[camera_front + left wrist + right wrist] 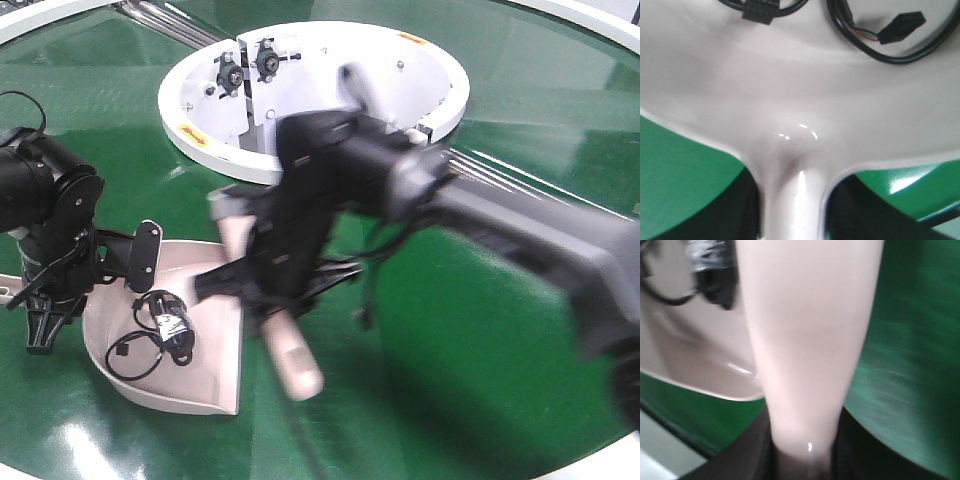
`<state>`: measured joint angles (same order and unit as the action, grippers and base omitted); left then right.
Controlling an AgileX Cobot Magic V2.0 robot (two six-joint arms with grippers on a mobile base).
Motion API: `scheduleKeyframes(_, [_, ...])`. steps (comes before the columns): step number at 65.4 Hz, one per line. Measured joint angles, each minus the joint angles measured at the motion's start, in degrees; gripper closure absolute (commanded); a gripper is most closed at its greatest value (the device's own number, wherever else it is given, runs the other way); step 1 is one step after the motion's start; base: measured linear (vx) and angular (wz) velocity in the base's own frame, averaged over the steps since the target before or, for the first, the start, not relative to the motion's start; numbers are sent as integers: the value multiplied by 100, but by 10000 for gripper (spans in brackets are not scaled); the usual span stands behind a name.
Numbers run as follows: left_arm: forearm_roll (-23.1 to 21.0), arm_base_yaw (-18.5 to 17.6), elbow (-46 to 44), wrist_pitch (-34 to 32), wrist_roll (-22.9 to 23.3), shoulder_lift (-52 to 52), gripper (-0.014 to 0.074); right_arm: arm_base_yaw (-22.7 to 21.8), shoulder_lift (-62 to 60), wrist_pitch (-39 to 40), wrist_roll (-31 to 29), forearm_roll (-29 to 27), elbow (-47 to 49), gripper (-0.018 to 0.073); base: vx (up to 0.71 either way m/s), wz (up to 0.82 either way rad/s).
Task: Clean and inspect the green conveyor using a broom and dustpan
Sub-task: 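Carry the brush back and lower it onto the belt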
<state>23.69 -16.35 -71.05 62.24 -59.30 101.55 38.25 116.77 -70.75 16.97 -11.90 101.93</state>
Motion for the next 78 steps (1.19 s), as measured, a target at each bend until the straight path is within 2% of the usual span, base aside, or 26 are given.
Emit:
scheduleKeyframes(21, [-4,0,0,0,0,0,603,-1296,-1289,0,-509,802,-1500,556,0,0])
scheduleKeyframes(44, [-4,0,0,0,0,0,603,-2332,-1743,17,-1366,927,-2919,554,0,0])
scheduleKeyframes(62, [-4,0,0,0,0,0,603,-2516,-1749,456,-1601,896,-3681,551,0,0])
scheduleKeyframes(78, [-4,0,0,0,0,0,603,-2516,-1749,619,-1633,858,-3766,546,0,0])
